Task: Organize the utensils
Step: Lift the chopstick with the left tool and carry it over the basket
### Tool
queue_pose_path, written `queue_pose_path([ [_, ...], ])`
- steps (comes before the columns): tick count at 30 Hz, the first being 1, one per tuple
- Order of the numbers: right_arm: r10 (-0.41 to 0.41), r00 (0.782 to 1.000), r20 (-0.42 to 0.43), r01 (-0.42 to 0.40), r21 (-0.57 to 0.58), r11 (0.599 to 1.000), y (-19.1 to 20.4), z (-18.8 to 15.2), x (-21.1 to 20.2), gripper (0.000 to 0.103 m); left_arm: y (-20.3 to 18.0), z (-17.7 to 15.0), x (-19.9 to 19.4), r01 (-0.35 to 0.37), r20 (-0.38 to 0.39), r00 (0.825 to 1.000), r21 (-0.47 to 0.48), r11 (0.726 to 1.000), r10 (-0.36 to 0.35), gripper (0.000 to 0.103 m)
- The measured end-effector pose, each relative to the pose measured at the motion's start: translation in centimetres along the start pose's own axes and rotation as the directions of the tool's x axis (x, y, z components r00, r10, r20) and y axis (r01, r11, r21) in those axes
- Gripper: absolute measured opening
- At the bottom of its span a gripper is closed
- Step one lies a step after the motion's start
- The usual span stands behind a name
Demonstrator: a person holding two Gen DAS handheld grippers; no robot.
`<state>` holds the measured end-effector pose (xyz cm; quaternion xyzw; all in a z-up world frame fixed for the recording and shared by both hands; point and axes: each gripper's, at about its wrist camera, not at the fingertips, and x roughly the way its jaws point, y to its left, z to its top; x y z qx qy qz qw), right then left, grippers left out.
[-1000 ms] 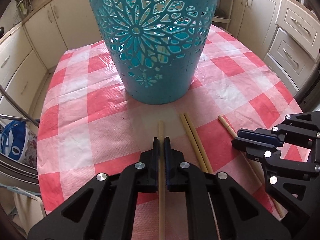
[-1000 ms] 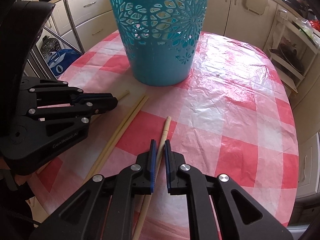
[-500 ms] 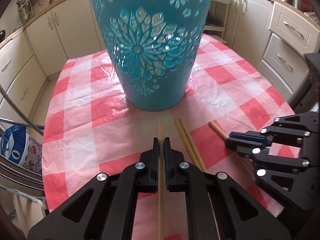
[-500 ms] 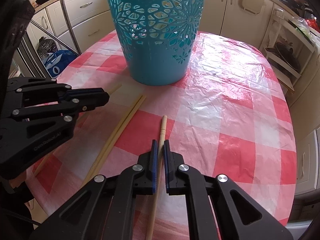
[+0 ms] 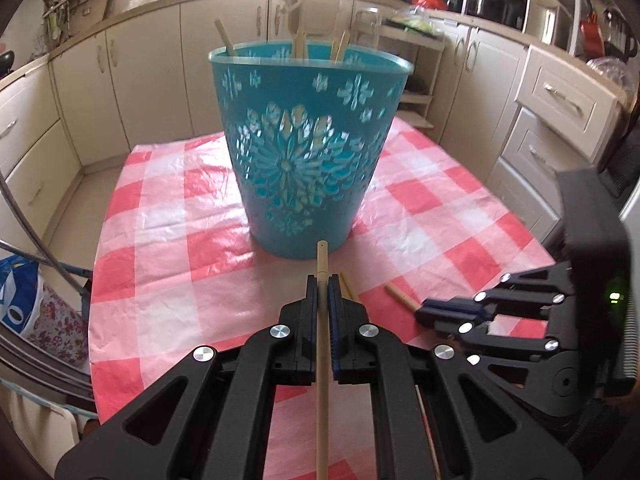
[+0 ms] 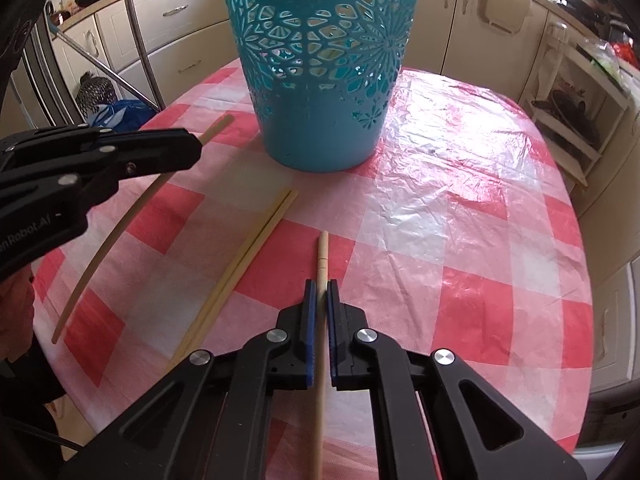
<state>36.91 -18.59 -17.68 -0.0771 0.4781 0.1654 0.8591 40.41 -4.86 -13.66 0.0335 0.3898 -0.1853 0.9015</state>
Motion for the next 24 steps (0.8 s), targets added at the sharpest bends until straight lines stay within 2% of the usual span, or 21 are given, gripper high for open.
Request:
queue_pose_path([
  [6,0.062,0.998,0.002,-0.062,0.055,0.997,-0.7,0.2,0.0,0.006,-0.6,0.6,-1.7,0.089,0.072,0.993,0.008,0.996,-0.090,0.005],
  [8,0.071,0.997,0.005,-0.072,0.068,0.995,-0.9,0.2,-0.1,0.006,-0.7,0.8,-2.6,0.139,0.100,0.985,0.004,0.990,-0.139,0.005],
  [11,0.082,0.997,0.008,-0.082,0.090,0.993,-1.2,0.4,-0.1,0.006,-0.6,1.9,-4.6,0.233,0.179,0.957,-0.004,0.972,-0.229,0.005],
  [13,0.087,0.996,0.010,-0.087,0.101,0.991,-1.5,0.5,-0.2,0.006,-0.2,3.5,-7.1,0.289,0.284,0.918,-0.004,0.957,-0.276,0.005],
  [15,0.095,0.995,0.013,-0.096,0.111,0.989,-1.7,0.6,-0.2,0.006,0.5,5.2,-9.0,0.302,0.378,0.884,-0.012,0.953,-0.276,0.005],
  [18,0.104,0.994,0.013,-0.105,0.119,0.987,-1.9,0.7,0.0,0.006,1.5,8.0,-10.3,0.273,0.498,0.842,-0.059,0.960,-0.209,0.005],
  [21,0.111,0.994,0.013,-0.111,0.121,0.986,-1.8,0.6,-0.1,0.006,3.0,11.0,-10.5,0.243,0.611,0.785,-0.146,0.959,-0.105,0.005],
  [24,0.113,0.994,0.015,-0.114,0.118,0.987,-1.7,0.5,0.0,0.006,4.3,13.7,-9.6,0.256,0.670,0.741,-0.224,0.940,-0.043,0.005],
])
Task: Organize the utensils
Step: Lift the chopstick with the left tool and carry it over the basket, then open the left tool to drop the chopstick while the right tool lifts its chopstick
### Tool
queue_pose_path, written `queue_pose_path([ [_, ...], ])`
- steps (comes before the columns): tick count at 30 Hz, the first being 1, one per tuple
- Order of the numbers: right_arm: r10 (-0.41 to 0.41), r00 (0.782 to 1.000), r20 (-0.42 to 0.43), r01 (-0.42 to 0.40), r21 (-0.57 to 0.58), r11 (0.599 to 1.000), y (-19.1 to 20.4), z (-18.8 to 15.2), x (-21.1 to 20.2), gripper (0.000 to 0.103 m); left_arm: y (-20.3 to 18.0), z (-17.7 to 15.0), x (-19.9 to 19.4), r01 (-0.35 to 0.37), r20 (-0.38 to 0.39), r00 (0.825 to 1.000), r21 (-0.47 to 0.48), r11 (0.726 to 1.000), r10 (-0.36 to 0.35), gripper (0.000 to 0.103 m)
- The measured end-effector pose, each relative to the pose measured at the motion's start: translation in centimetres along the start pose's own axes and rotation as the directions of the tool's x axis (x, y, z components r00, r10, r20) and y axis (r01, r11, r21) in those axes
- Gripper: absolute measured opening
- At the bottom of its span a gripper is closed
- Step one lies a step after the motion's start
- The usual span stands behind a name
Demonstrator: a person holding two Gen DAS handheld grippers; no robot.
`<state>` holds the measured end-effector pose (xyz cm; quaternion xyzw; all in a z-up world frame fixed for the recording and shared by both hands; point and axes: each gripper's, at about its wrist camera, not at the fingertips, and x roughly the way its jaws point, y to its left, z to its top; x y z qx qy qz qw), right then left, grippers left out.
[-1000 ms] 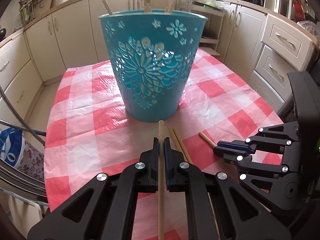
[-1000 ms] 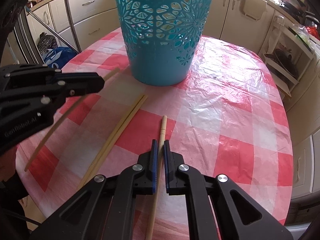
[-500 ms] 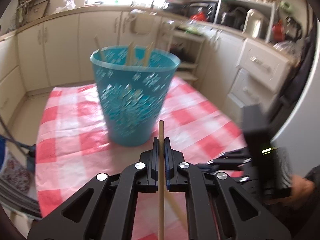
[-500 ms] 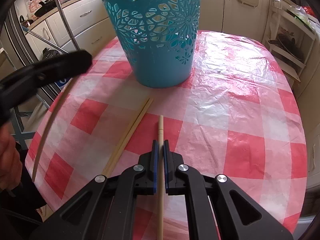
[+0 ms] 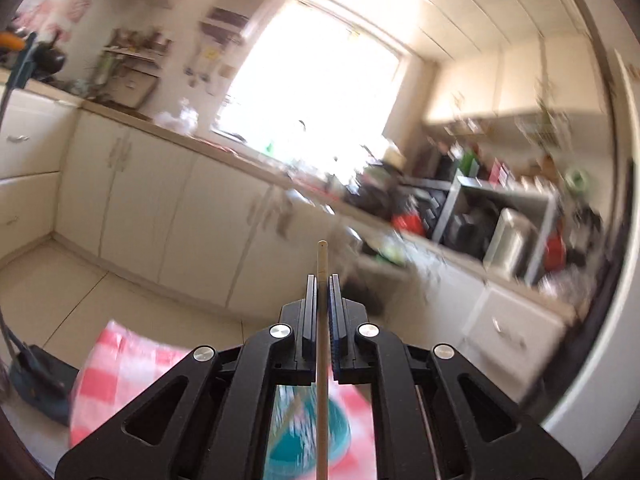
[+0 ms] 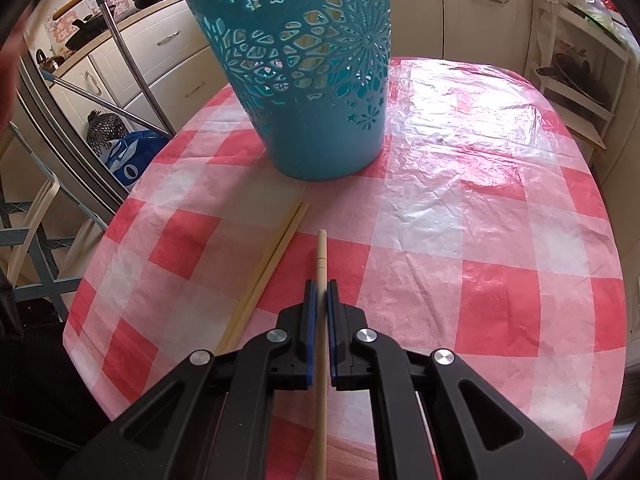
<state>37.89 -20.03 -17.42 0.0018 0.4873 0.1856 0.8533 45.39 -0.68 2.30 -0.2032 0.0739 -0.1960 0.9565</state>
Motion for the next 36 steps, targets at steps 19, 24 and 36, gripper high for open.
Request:
queue_pose_path([
  [19,0.011,1.000,0.012,-0.012,0.020,1.000,-0.8,0.4,-0.6,0.006,0.6,-3.5,6.5,-0.240,0.002,0.970,0.111,0.964,0.242,0.005],
  [24,-0.030,1.000,0.001,0.030,-0.013,0.999,-0.5,0.2,-0.5,0.006,0.1,-5.7,5.3,-0.241,-0.122,0.958,0.143,0.960,0.258,0.012],
  [36,-0.065,0.998,0.003,0.065,-0.046,0.997,-0.2,0.1,0.0,0.006,3.1,-9.8,-3.3,-0.353,-0.248,0.898,0.092,0.931,0.364,0.047],
])
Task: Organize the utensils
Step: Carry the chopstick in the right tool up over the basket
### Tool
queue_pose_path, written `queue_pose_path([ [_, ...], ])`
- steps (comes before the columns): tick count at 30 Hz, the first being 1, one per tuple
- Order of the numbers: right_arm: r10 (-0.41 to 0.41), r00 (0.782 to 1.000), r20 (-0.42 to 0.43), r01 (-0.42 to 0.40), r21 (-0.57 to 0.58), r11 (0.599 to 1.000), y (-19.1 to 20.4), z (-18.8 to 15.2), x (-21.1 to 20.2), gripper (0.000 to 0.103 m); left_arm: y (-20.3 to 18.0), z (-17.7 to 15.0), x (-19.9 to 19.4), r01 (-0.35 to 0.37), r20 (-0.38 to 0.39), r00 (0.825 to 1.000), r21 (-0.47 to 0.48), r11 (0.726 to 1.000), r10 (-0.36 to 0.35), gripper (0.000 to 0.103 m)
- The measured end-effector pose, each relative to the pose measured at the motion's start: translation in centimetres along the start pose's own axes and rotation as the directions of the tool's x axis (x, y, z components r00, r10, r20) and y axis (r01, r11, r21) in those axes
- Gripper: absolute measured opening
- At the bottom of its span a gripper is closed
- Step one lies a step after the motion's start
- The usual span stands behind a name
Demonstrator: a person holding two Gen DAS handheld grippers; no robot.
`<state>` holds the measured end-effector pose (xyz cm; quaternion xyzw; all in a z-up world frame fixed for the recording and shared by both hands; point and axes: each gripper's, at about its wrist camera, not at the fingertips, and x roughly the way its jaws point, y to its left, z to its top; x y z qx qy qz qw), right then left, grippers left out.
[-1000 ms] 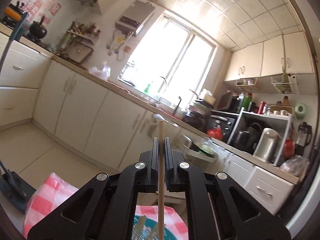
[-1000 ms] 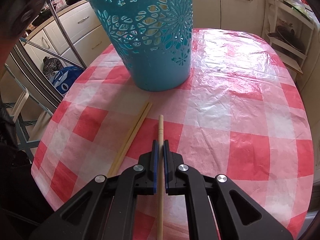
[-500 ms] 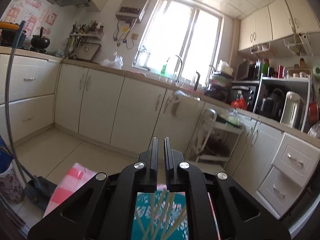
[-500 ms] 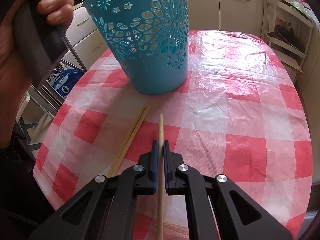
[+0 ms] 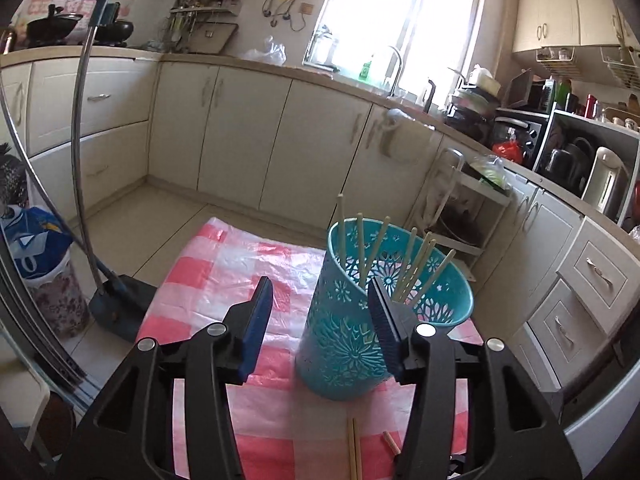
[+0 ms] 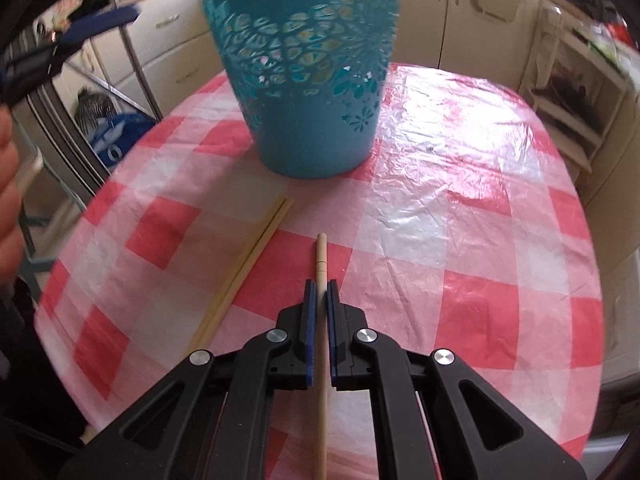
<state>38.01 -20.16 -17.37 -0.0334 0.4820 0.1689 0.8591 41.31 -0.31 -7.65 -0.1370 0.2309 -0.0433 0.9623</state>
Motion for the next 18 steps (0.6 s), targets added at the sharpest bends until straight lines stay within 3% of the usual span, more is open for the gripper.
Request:
queue_pose_path([
  [4,0.132,0.986,0.105,-0.146,0.136,0.980,-2.0,0.3,-2.7,0.006,-0.3,0.4,-2.4,-0.008,0.081,0.997,0.023,1.000,0.006,0.054],
  [9,0.243,0.915,0.321,-0.332,0.261,0.906,-4.0,0.6,-6.6,0.006,-1.1,0.3,-5.0,0.007,0.157,0.988,0.017,1.000,-0.009,0.061],
  [13,0.284,0.840,0.462,-0.455,0.317,0.832,-4.9,1.6,-8.3,0.006,-2.0,0.5,-6.8,0.006,0.233,0.972,0.038,0.999,-0.015,0.065],
  [16,0.311,0.753,0.579,-0.568,0.335,0.752,-5.7,2.6,-9.5,0.006,-2.2,0.8,-7.8,0.013,0.274,0.962,0.038,0.999,-0.023,0.065],
  [18,0.321,0.678,0.661,-0.643,0.323,0.694,-6.4,3.6,-10.3,0.006,-2.3,0.9,-8.3,0.014,0.298,0.954,0.037,0.999,-0.024,0.066],
])
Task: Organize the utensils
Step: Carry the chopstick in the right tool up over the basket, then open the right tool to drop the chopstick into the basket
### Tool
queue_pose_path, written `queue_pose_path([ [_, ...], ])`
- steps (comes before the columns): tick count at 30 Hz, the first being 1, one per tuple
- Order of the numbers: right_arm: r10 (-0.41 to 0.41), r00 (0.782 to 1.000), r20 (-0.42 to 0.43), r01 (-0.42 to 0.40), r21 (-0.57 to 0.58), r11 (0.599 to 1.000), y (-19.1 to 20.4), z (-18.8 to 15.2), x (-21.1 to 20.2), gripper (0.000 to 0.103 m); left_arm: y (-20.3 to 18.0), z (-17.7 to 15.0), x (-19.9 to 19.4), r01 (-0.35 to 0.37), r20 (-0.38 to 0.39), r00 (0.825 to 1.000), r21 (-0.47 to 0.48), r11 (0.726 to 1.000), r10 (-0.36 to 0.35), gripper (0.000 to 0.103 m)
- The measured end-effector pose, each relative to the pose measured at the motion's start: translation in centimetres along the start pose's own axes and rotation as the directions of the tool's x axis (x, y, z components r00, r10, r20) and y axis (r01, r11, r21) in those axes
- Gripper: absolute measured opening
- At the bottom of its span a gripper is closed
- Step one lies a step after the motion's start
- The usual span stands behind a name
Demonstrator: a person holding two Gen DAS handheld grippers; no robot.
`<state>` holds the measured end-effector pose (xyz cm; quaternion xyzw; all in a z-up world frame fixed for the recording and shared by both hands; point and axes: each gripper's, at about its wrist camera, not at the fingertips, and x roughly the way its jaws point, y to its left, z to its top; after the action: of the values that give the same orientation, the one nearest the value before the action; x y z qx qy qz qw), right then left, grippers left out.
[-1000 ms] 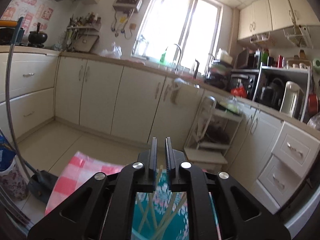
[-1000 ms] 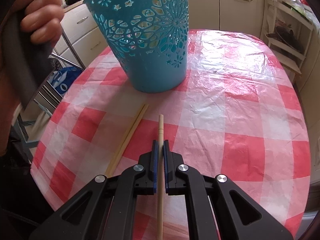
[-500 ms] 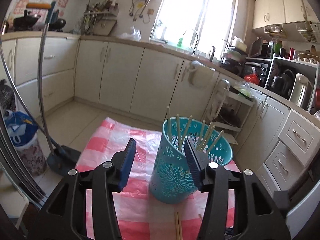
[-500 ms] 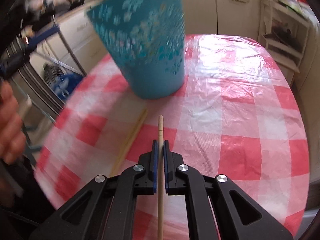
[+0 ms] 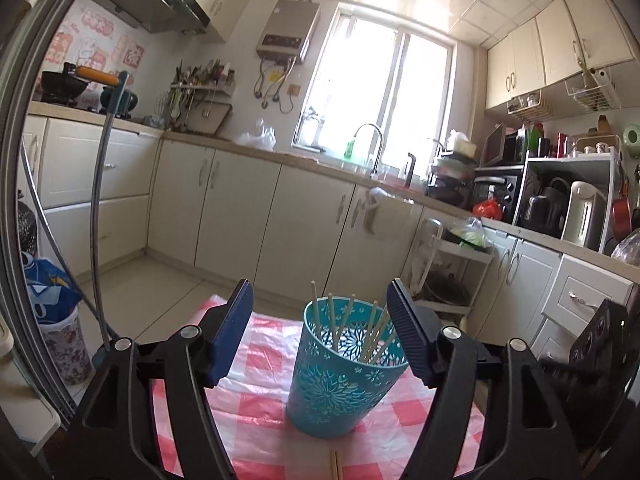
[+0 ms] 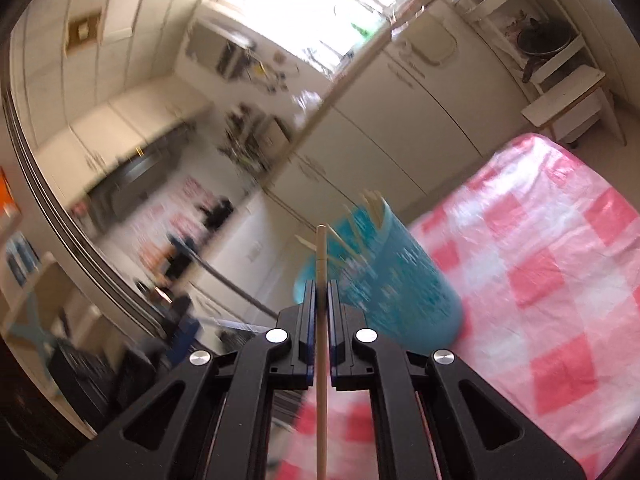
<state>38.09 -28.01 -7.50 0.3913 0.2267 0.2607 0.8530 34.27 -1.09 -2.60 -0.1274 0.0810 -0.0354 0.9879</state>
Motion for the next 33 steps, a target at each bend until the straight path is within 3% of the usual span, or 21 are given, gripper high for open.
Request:
queue_pose_path([
  [4,0.114,0.982,0.148,-0.125,0.066,0.990,0.6,2.8,-0.3,0.006,0.3,0.6,-0.6,-0.012,0.028,1.000,-0.006,1.000,0.012,0.066],
  [7,0.172,0.947,0.270,-0.208,0.110,0.972,0.6,4.7,0.0,0.006,0.8,0.8,-0.3,-0.031,0.029,0.999,-0.024,0.999,0.032,0.066],
  [10,0.175,0.915,0.363,-0.234,0.126,0.964,0.3,6.3,0.8,0.006,1.1,0.9,0.4,-0.039,0.019,0.999,-0.030,0.999,0.040,0.066],
  [16,0.074,0.896,0.438,-0.149,0.139,0.979,-0.9,7.2,3.4,0.006,1.0,1.5,1.7,-0.045,0.026,0.999,-0.017,0.999,0.046,0.066],
  [22,-0.107,0.886,0.451,0.108,0.024,0.994,-0.1,6.5,6.2,0.006,0.7,1.1,2.6,-0.054,-0.002,0.999,-0.017,0.998,0.054,0.067],
  [25,-0.130,0.911,0.391,0.167,-0.063,0.984,0.6,5.6,7.7,0.006,0.6,1.0,2.5,-0.060,0.001,0.998,-0.008,0.998,0.060,0.069],
  [27,-0.138,0.941,0.308,0.182,-0.119,0.976,1.0,4.7,8.8,0.008,0.7,0.9,2.4,-0.066,-0.003,0.998,-0.005,0.998,0.066,0.070],
  [33,-0.158,0.972,0.174,0.197,-0.240,0.951,2.9,2.4,6.7,0.020,1.0,0.3,2.6,-0.078,-0.062,0.995,0.005,0.997,0.078,0.073],
])
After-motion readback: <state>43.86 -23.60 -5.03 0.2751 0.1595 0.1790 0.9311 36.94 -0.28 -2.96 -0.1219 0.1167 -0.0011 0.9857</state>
